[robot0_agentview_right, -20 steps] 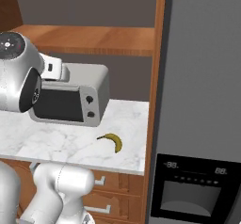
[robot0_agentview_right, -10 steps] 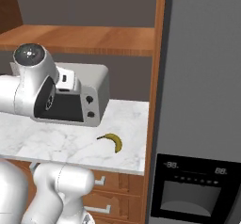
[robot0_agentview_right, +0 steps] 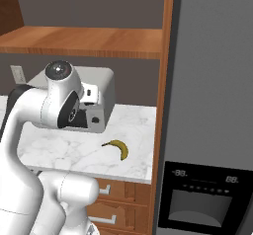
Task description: Open the fridge, remove the banana, corn, and chicken drumstick, and place them on any counter.
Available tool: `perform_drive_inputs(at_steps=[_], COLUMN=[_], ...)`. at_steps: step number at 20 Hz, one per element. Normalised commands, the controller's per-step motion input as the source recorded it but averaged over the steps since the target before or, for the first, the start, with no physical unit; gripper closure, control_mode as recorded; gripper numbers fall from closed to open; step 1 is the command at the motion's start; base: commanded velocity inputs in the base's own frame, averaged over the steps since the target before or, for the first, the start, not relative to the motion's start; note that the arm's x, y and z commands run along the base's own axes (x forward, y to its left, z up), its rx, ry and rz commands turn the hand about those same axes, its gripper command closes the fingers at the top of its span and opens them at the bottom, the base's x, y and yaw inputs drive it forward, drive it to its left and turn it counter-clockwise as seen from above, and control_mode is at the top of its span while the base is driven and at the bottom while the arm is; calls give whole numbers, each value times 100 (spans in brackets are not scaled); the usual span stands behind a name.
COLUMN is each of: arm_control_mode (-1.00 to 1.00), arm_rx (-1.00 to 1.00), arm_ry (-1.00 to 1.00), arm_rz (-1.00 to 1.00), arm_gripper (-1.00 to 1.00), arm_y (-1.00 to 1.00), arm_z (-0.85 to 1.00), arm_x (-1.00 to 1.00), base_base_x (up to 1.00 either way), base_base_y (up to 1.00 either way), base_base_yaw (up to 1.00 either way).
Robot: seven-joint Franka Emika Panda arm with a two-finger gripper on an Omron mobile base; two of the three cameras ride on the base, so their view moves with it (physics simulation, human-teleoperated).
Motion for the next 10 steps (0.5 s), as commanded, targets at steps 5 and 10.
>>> perform_drive_inputs(at_steps=[5, 10], arm_control_mode=[-100, -100], arm_rx=[-5, -1], arm_ry=[0, 6], arm_rz=[-3, -4], arm_gripper=[100, 100], arm_y=[-46, -50], arm_z=[-51, -31], arm_x=[39, 40], base_base_x=[0, 0], base_base_y=[0, 0], base_base_yaw=[0, 0])
